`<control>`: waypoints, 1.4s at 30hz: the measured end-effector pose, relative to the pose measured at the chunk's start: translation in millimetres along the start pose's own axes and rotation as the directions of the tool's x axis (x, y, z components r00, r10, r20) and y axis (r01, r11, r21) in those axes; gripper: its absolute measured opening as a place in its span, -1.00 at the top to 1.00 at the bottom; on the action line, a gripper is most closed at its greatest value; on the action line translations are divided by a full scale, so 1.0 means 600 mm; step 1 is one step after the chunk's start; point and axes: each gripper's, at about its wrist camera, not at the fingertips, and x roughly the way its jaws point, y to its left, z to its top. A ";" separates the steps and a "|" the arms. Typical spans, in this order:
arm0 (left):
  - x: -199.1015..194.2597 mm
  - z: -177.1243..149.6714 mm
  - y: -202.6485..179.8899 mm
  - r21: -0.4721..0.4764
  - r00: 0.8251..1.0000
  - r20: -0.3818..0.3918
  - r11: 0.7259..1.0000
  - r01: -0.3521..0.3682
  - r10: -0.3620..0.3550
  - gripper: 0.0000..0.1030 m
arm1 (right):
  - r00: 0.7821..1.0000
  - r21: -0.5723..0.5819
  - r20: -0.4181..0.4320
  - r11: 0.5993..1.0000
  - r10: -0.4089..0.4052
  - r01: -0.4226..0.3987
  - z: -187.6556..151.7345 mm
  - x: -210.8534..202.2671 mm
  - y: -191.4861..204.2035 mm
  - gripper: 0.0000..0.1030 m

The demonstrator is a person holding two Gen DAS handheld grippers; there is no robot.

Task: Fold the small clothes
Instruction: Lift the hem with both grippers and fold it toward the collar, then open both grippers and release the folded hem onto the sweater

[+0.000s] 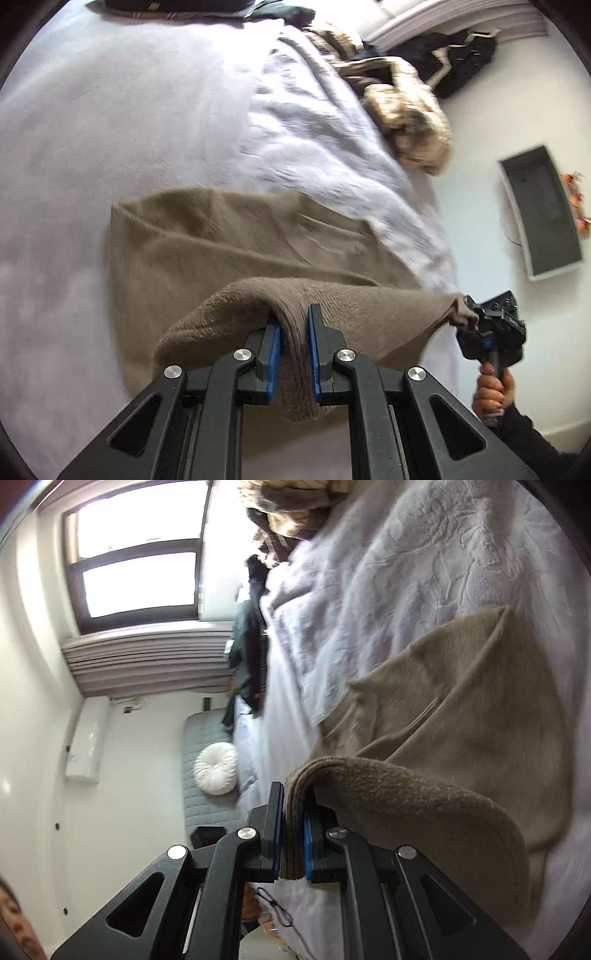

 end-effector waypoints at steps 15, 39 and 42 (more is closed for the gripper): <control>-0.020 0.038 0.028 0.088 0.934 0.048 0.930 -0.358 0.355 -0.56 | 0.999 0.227 0.040 0.973 0.025 -0.033 0.078 0.037 -0.096 -0.51; 0.098 0.081 -0.008 0.105 0.949 0.040 0.943 -0.316 0.314 -0.56 | 0.819 -0.212 0.039 0.796 -0.572 0.566 0.105 0.117 -0.015 0.78; 0.081 0.106 0.005 0.064 0.927 0.078 0.927 -0.371 0.366 -0.56 | 0.813 -0.167 0.097 0.796 -0.574 0.582 0.119 0.091 -0.011 0.77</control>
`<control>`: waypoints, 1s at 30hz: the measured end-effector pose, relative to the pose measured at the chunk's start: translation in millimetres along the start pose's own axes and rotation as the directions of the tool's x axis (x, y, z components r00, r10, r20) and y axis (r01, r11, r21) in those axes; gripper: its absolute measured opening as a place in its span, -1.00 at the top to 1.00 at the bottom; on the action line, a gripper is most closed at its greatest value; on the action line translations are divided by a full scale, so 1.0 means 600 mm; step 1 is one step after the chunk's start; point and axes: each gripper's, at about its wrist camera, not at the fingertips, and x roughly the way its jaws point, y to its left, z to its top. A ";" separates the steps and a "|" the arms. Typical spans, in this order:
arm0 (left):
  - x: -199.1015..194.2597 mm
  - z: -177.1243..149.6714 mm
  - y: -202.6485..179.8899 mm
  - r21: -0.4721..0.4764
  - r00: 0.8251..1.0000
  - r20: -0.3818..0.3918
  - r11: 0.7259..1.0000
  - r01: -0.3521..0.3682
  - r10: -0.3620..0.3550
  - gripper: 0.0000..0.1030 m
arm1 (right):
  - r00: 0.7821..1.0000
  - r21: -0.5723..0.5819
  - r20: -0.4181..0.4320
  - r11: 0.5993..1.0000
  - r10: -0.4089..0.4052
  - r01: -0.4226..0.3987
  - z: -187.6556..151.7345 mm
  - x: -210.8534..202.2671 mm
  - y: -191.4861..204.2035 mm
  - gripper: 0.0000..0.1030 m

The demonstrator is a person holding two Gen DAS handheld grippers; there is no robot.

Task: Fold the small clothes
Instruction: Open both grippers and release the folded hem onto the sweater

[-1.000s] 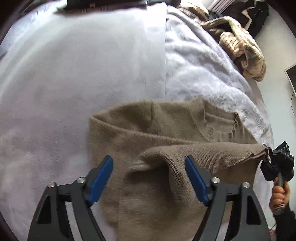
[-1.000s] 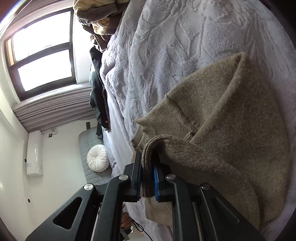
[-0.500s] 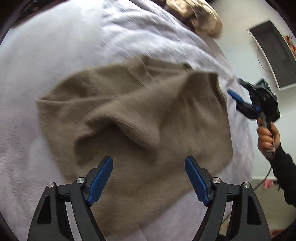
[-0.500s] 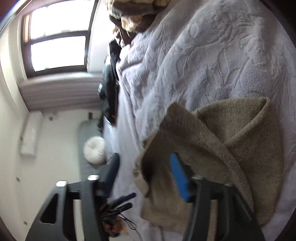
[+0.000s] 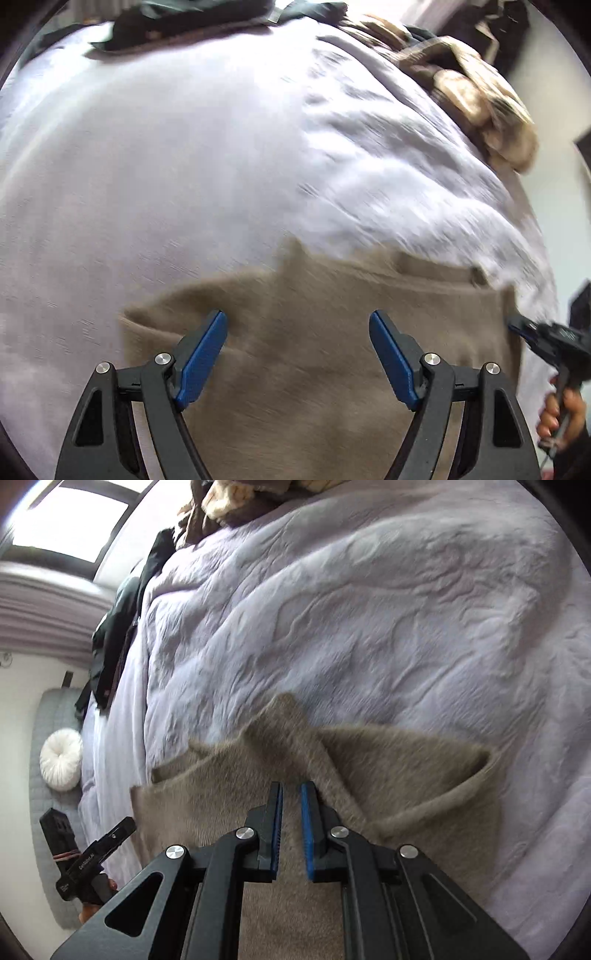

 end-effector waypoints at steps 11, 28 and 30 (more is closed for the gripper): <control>-0.081 -0.145 0.080 0.062 0.978 -0.197 0.995 0.078 -0.065 -0.56 | 0.998 -0.040 -0.036 0.997 0.057 -0.059 -0.090 -0.073 -0.040 -0.13; -0.090 -0.253 0.084 0.015 0.945 -0.268 0.980 0.199 -0.188 0.72 | 0.988 -0.054 -0.148 0.998 0.035 -0.044 -0.228 -0.088 -0.102 0.86; -0.112 -0.255 0.095 0.000 0.940 -0.247 0.970 0.242 -0.234 0.73 | 0.983 -0.079 -0.160 0.992 0.085 -0.099 -0.229 -0.103 -0.092 0.87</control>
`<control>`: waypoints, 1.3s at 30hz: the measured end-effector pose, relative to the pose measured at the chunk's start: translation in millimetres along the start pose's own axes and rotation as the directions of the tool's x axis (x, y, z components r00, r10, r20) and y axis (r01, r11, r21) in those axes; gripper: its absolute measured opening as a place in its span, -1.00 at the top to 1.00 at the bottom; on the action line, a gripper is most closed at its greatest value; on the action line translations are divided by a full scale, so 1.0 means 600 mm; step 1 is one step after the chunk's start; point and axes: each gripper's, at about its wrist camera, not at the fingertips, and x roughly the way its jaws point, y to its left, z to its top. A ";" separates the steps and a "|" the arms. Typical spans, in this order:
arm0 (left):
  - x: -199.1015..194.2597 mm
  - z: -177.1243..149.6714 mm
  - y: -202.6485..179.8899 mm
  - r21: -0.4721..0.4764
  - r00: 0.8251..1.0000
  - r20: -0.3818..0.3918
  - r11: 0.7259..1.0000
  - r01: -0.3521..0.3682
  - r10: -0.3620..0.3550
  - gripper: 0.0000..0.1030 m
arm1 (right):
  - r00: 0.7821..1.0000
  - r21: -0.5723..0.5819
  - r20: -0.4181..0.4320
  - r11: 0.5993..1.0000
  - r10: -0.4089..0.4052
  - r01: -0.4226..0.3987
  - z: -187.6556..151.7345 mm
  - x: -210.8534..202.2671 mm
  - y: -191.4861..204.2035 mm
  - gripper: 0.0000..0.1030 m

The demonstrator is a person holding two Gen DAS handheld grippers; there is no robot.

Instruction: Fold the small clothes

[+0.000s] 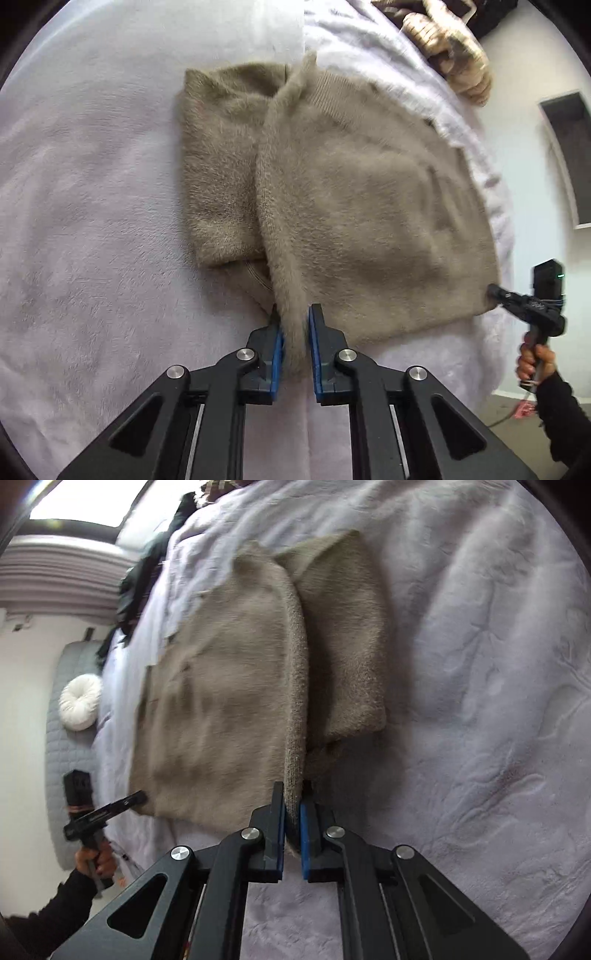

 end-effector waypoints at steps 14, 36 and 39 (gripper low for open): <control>0.004 -0.080 0.030 0.024 0.976 -0.008 0.975 -0.219 0.220 0.72 | 0.993 0.106 -0.030 0.988 -0.110 0.113 -0.042 -0.005 -0.058 0.79; -0.002 -0.028 0.030 -0.010 0.989 0.144 1.000 -0.025 0.026 -0.77 | 0.928 0.317 -0.035 0.884 0.371 -0.342 -0.156 0.312 0.224 -0.62; 0.025 -0.014 0.023 0.010 0.993 0.102 0.998 0.056 -0.056 -0.06 | 0.922 0.356 0.018 0.859 0.386 -0.367 -0.155 0.321 0.220 -0.57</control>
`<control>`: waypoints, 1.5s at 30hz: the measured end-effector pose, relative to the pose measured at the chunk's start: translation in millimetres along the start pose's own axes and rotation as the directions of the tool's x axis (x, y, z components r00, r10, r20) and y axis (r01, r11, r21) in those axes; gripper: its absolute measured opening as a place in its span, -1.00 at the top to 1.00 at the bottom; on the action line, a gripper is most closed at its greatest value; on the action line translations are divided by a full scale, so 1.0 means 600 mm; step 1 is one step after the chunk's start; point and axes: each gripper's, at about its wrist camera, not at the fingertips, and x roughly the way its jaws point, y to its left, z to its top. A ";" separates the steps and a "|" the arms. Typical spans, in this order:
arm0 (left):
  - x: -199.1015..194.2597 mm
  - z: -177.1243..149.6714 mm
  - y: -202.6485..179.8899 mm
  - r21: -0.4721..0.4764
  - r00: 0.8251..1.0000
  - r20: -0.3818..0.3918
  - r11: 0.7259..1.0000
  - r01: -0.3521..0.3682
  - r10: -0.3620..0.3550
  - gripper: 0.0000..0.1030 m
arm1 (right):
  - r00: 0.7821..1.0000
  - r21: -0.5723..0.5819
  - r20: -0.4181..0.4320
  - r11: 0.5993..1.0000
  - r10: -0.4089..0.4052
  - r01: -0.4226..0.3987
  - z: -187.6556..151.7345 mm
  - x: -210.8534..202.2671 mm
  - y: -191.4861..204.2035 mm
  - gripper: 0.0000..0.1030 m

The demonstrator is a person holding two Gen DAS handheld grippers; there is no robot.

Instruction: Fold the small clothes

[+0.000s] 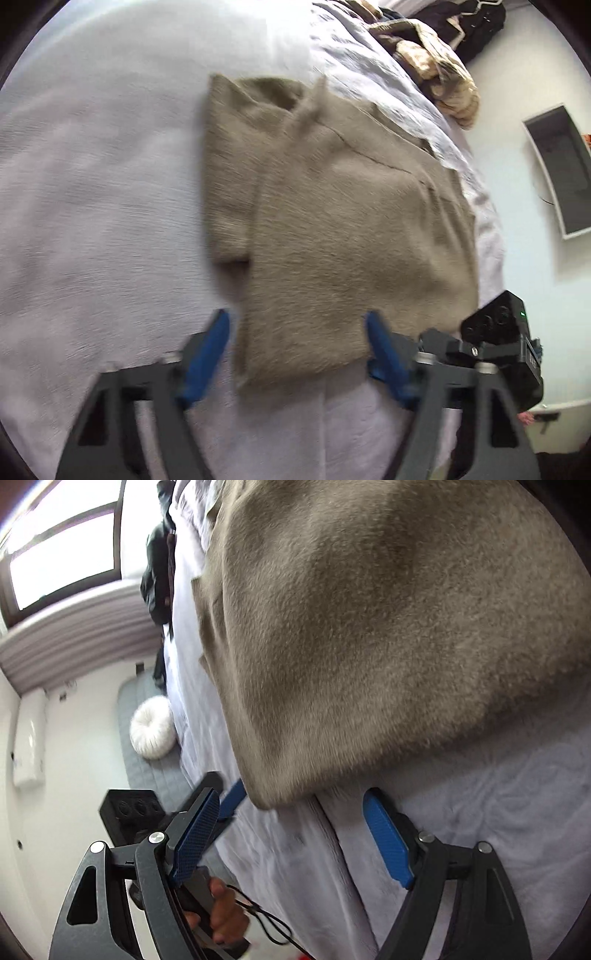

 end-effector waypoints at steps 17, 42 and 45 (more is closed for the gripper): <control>-0.025 -0.067 0.052 -0.018 1.000 0.008 0.999 -0.026 0.026 0.81 | 0.983 -0.079 -0.151 0.993 -0.103 0.092 -0.016 0.036 0.012 0.91; -0.129 -0.090 0.112 -0.233 0.906 0.171 0.909 -0.345 0.388 -1.00 | 0.999 0.120 -0.014 0.992 0.046 -0.044 -0.013 0.130 0.043 0.83; -0.154 -0.092 0.088 -0.199 0.851 0.277 0.893 -0.404 0.446 -1.00 | 0.998 -0.078 -0.055 0.997 -0.028 0.024 -0.020 0.123 0.090 0.84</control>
